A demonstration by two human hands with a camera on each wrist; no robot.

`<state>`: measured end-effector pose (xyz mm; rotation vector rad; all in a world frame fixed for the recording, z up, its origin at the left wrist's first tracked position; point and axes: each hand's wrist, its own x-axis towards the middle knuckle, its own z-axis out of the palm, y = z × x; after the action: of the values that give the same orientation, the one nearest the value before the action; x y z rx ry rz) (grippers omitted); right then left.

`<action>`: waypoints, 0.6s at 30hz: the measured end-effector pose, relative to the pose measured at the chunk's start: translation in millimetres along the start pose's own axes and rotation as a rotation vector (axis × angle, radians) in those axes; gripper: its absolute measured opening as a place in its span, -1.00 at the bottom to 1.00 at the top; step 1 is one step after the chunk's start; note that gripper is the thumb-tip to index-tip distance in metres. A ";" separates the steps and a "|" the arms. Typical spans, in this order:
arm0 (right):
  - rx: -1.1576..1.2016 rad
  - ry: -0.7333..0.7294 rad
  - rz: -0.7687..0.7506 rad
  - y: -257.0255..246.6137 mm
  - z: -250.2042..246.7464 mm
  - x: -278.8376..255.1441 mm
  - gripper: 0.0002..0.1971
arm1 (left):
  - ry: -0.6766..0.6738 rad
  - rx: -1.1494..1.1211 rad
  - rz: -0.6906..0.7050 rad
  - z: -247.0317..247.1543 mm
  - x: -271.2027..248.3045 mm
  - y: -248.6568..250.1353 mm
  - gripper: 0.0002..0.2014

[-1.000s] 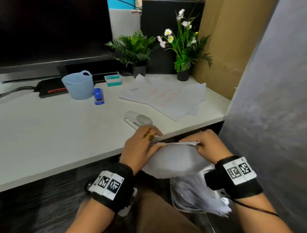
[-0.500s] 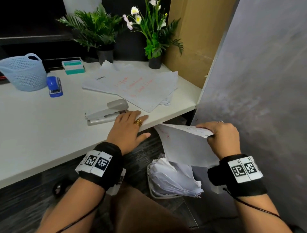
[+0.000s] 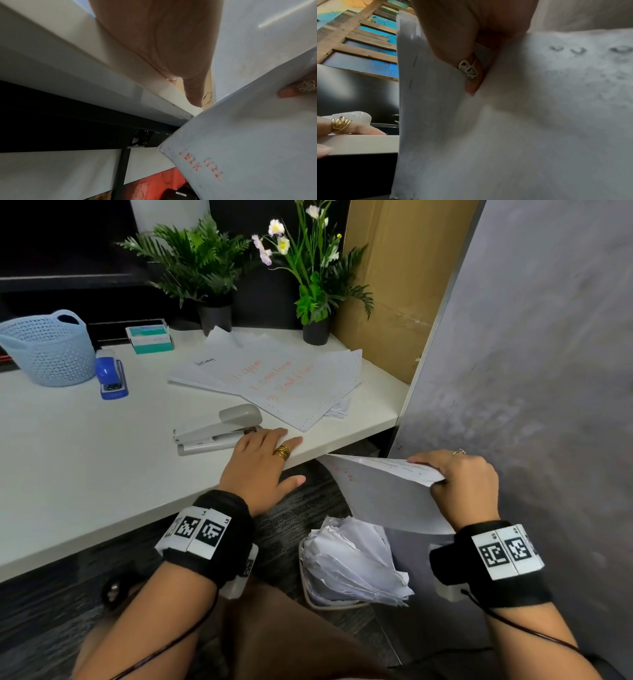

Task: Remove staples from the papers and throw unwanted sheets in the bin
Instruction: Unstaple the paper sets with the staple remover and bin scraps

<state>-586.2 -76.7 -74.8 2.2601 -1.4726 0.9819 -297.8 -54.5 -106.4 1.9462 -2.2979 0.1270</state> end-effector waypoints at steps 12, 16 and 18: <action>-0.148 -0.786 0.156 1.8 46.1 -29.6 -0.56 | -0.013 0.016 -0.012 -0.1 -0.3 0.2 -0.11; -0.188 -1.021 0.173 1.1 86.3 -51.0 -0.64 | -0.014 0.010 -0.016 -0.5 -1.2 1.6 -0.16; -0.147 -1.110 0.206 -2.5 106.0 -62.4 -0.61 | -0.016 0.006 -0.019 0.1 -1.0 0.9 -0.18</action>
<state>-558.3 -90.6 -193.7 2.6675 -2.0578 -0.5050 -298.6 -53.4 -106.6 1.9786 -2.2912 0.1170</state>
